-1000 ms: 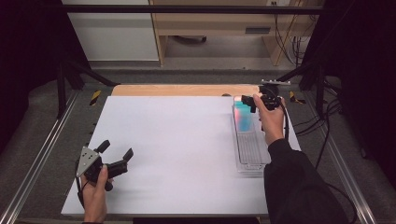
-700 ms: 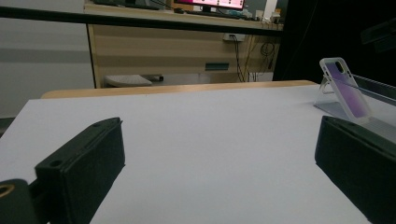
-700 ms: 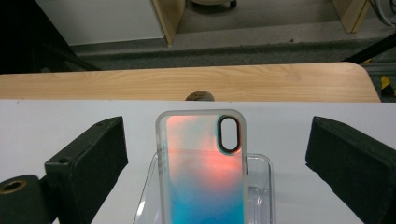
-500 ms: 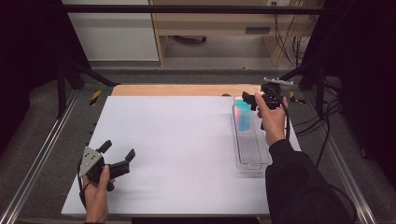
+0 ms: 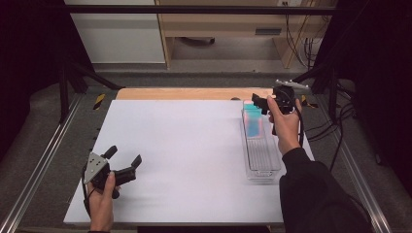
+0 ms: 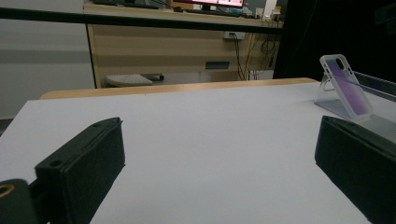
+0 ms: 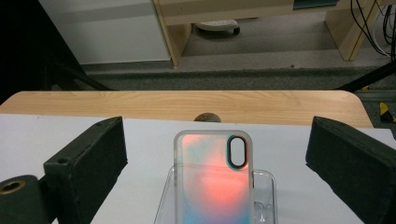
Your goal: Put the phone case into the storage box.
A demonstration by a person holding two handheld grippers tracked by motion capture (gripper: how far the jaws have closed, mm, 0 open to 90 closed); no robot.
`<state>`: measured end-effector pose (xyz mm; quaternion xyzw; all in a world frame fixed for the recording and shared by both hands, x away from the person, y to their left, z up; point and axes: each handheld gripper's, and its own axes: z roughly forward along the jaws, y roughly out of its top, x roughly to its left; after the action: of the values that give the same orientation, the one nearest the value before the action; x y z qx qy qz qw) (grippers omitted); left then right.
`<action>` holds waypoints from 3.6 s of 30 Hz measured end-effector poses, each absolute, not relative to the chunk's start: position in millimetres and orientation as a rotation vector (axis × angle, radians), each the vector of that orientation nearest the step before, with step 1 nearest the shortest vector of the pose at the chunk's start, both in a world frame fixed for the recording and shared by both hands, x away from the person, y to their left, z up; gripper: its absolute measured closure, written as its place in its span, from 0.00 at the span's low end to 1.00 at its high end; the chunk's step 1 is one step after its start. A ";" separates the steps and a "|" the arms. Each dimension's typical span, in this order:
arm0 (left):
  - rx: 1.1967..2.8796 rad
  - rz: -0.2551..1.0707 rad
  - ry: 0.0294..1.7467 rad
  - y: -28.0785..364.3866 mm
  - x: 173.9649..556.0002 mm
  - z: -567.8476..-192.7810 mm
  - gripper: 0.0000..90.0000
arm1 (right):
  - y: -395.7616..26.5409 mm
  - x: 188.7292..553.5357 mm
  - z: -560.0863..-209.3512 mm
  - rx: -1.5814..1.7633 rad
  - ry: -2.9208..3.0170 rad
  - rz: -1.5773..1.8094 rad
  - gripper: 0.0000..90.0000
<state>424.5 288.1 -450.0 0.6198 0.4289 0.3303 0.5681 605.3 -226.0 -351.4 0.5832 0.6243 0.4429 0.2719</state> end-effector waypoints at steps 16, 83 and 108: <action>1.467 0.766 0.999 287.0 424.9 -451.2 0.01 | -227.3 578.4 -346.6 1.415 1.706 1.246 0.08; 1.485 0.774 0.976 284.4 404.6 -448.3 0.01 | -176.3 506.1 -342.4 1.052 1.814 1.481 0.04; 1.498 0.776 0.952 282.8 391.7 -446.8 0.01 | -175.2 482.4 -358.2 0.938 1.876 1.473 0.04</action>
<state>391.7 282.8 -446.8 0.6371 0.4049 0.3301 0.5667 482.4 -175.2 -358.2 0.3507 0.7016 0.5508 0.2853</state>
